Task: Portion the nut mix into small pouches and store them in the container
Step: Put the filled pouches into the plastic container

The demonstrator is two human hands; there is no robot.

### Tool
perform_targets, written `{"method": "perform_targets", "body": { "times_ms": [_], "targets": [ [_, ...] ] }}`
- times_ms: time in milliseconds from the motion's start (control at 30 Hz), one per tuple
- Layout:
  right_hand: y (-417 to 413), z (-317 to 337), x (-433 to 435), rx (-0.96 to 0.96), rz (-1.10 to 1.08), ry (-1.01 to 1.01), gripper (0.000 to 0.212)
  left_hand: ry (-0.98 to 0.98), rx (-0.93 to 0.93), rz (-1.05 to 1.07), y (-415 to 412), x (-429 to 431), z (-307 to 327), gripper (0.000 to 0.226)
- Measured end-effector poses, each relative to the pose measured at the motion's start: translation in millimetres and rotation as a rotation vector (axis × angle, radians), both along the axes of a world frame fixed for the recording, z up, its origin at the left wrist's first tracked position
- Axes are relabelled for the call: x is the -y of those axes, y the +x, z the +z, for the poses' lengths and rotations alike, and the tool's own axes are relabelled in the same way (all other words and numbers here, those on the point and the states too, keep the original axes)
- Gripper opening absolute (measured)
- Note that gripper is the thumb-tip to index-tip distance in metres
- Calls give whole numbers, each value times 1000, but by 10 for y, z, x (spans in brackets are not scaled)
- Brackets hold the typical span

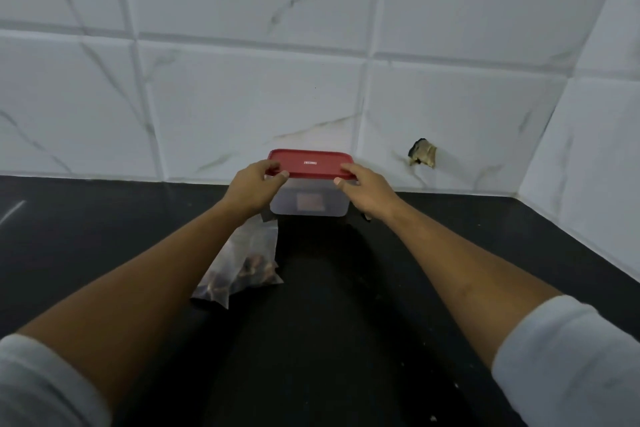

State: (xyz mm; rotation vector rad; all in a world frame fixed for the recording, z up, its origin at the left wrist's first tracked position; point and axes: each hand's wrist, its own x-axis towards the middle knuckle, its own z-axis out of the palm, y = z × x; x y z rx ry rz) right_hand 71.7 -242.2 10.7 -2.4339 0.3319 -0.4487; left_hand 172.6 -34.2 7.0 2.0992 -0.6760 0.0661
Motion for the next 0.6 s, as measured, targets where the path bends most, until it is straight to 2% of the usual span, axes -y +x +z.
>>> {"method": "perform_targets", "body": {
  "times_ms": [167,333,600],
  "targets": [
    [-414,135,43,59,-14,36,55,1,59,-51,-370,-106,189,51],
    [-1255,311,-87,100,-23,39,54,-14,111,-124,-1080,-333,324,49],
    [-2493,51,-438,84,1,-75,56,51,191,-193,-2141,-844,31,50]
  ]
}}
